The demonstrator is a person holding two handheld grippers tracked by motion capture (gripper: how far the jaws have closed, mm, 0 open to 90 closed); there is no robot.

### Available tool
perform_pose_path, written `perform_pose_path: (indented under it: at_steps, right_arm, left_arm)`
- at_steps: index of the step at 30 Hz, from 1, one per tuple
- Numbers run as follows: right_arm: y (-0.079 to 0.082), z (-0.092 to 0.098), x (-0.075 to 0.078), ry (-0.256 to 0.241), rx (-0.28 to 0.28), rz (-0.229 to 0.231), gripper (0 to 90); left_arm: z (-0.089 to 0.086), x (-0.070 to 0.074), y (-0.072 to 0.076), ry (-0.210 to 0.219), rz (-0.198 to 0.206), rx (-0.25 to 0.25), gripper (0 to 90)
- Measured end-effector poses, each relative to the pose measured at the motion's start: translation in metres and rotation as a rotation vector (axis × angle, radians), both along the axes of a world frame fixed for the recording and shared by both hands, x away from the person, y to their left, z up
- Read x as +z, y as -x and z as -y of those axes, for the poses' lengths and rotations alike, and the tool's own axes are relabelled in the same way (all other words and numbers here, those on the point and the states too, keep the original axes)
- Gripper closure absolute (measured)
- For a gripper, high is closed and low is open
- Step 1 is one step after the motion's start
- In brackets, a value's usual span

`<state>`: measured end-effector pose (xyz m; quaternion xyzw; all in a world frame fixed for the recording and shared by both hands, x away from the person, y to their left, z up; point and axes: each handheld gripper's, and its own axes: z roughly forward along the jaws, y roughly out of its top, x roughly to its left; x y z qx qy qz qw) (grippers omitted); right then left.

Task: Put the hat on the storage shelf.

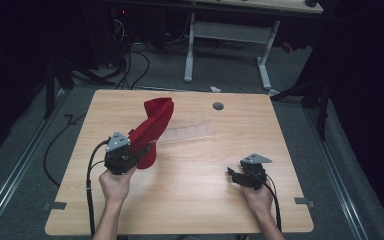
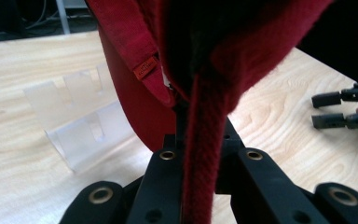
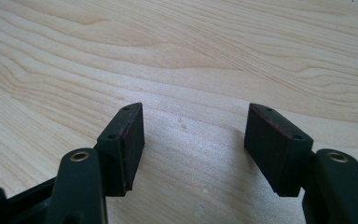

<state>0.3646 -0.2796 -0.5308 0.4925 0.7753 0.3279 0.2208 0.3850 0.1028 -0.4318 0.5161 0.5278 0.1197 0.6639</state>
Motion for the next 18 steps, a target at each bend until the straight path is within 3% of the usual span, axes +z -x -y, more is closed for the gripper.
perform_pose_path:
  at_steps: [12, 18]
  right_arm:
    - [0.0, 0.0, 0.0, 0.001, 0.004, -0.001, 36.5]
    - [0.0, 0.0, 0.0, 0.001, 0.007, -0.002, 35.4]
  left_arm:
    - [-0.005, 0.024, -0.025, 0.028, 0.029, 0.045, 84.9]
    - [-0.005, 0.031, -0.04, 0.013, 0.052, 0.075, 84.9]
